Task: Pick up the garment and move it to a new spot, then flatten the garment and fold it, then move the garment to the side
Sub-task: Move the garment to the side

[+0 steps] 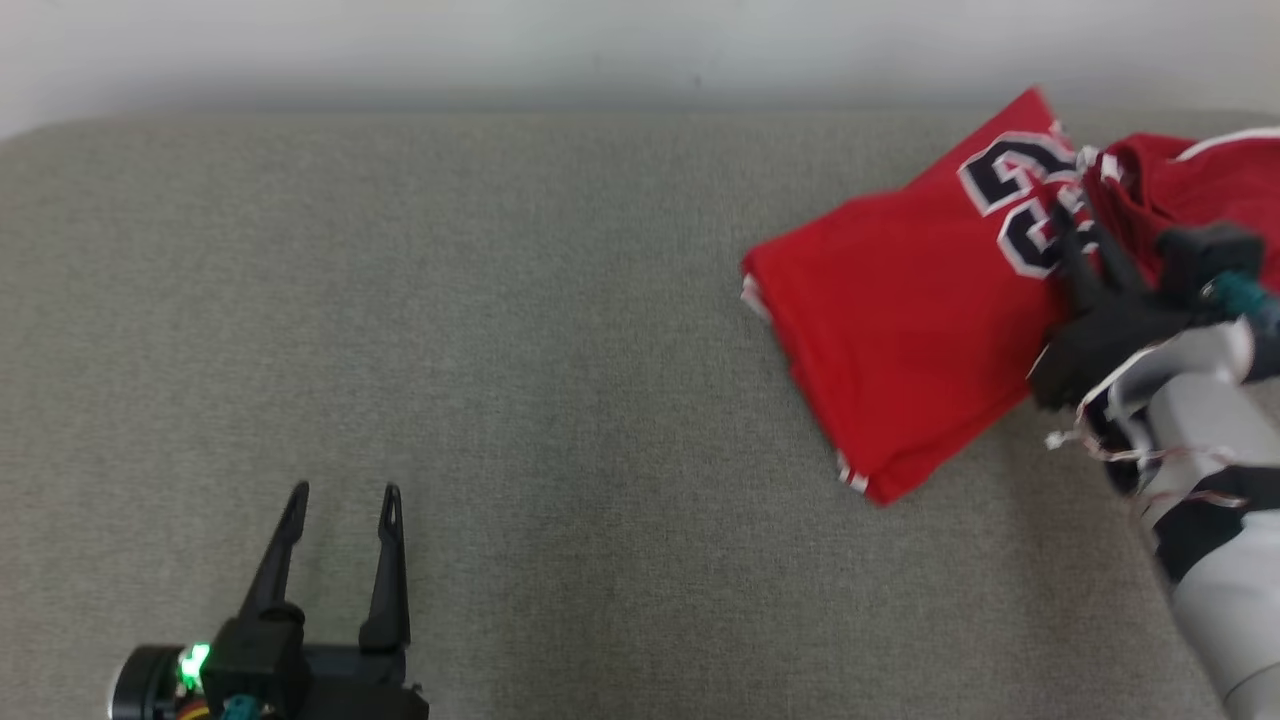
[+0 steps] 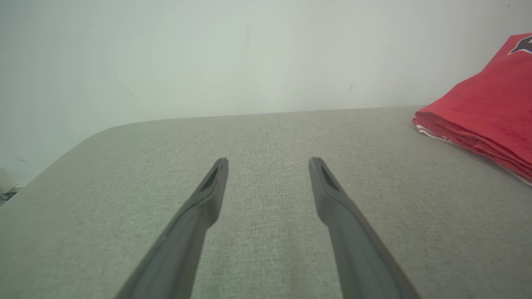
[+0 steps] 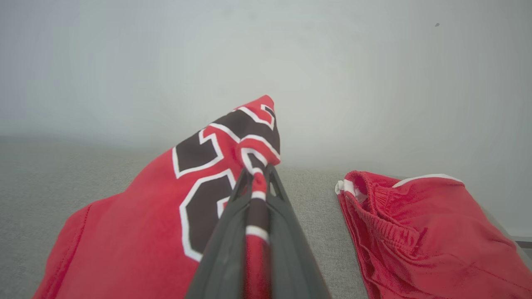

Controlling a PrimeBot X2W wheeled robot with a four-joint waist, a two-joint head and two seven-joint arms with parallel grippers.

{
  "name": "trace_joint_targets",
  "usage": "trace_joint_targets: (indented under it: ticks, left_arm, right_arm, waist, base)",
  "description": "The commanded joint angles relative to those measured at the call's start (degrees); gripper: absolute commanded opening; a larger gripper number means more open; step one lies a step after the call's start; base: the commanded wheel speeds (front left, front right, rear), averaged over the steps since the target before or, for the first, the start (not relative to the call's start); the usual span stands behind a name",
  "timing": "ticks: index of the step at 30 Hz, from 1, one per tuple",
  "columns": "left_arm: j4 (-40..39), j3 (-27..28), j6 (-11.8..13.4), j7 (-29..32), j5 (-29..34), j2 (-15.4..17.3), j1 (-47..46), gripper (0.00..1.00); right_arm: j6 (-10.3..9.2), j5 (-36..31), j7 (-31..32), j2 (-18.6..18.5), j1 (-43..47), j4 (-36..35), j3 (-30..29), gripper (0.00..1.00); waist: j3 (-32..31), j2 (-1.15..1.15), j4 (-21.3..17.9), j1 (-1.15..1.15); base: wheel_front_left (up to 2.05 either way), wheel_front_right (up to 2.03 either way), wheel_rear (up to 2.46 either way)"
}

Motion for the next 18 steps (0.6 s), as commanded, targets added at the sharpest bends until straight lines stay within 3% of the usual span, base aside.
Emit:
trace_joint_targets:
  ticks: [1, 12, 18]
  left_arm:
    - [-0.60, -0.08, -0.39, -0.15, 0.57, 0.44, -1.44, 1.00]
    - [-5.91, -0.66, -1.75, -0.14, 1.93, 2.40, -6.93, 1.00]
    - [-8.75, -0.13, -2.14, -0.15, 2.03, 3.84, -7.59, 1.00]
  right_arm:
    - [-0.17, 0.03, -0.12, -1.11, -1.66, 0.35, -0.18, 0.00]
    - [-0.17, -2.02, 0.82, -10.58, -11.89, 2.97, 0.16, 0.00]
    - [-0.17, -2.42, 2.37, -12.84, -16.63, 3.58, 1.35, 0.00]
  waist:
    - [3.66, -0.01, -1.37, -0.01]
    - [11.10, -0.01, -3.63, -0.01]
    - [14.53, -0.01, -6.35, -0.01]
  base:
    - [0.00, 0.00, 0.00]
    - [0.00, 0.00, 0.00]
    - [0.00, 0.00, 0.00]
